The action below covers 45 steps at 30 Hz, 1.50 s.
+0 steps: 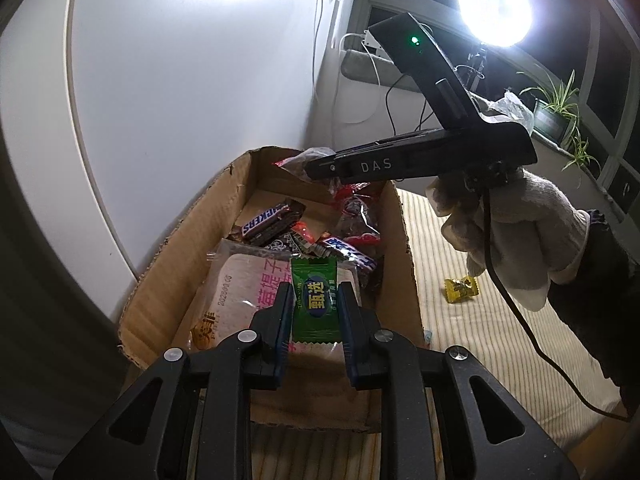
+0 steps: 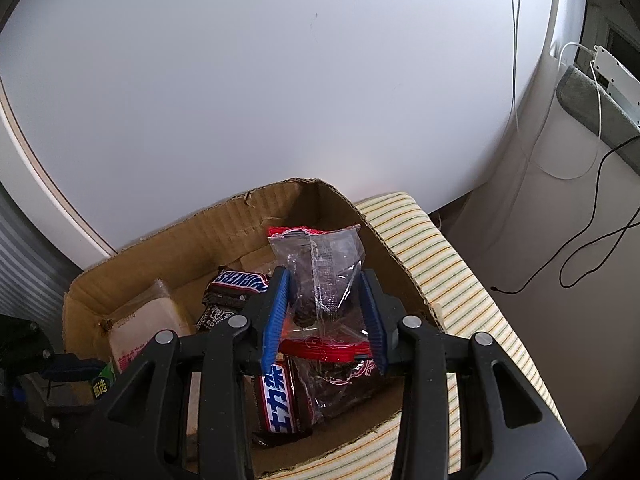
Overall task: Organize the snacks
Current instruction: 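Carry the green packet and pastry bag into the box and open both grippers, then move the left gripper to the yellow egg candy while the right approaches the yellow wrapped candy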
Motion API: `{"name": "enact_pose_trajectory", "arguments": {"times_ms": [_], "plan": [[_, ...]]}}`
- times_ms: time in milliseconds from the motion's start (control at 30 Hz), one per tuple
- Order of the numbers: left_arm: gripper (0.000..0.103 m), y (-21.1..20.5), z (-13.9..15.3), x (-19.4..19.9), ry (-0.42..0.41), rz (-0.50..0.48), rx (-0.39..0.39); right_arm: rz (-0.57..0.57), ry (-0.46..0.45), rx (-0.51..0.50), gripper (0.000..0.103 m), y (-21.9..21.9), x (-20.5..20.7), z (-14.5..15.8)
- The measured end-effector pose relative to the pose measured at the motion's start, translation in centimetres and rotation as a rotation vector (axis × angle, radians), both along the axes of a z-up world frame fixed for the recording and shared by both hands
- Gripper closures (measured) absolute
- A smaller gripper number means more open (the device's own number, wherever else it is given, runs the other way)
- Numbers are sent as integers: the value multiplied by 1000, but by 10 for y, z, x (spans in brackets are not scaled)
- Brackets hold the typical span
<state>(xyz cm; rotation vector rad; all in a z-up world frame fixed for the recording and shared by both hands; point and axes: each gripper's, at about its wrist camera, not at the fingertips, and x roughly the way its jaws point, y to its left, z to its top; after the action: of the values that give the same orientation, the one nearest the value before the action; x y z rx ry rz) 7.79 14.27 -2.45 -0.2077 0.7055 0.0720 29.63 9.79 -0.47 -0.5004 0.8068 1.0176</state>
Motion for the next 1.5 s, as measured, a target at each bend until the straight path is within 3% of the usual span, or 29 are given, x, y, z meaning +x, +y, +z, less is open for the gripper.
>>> {"name": "enact_pose_trajectory", "arguments": {"times_ms": [67,167,233,267,400,833,1233,1500], "plan": [[81,0,0,0,1,3,0,2,-6,1,63,-2,-3,1],[72,0,-1,1,8,7,3,4,-12,1,60,-3,-5,4],[62,0,0,1,6,16,3,-2,-26,8,37,-5,-7,6],[57,0,1,0,3,19,2,-5,-36,19,32,-7,-8,9],[57,1,5,-2,-9,29,1,-13,-41,48,23,-13,-9,17],[57,-19,13,-19,-41,1,8,-40,-89,41,21,-45,-24,32],[57,-72,7,-38,-37,-60,-5,-44,-100,61,21,-128,-40,38],[57,-110,-13,-41,21,-75,-28,-1,-77,28,22,-176,-42,18]]}}
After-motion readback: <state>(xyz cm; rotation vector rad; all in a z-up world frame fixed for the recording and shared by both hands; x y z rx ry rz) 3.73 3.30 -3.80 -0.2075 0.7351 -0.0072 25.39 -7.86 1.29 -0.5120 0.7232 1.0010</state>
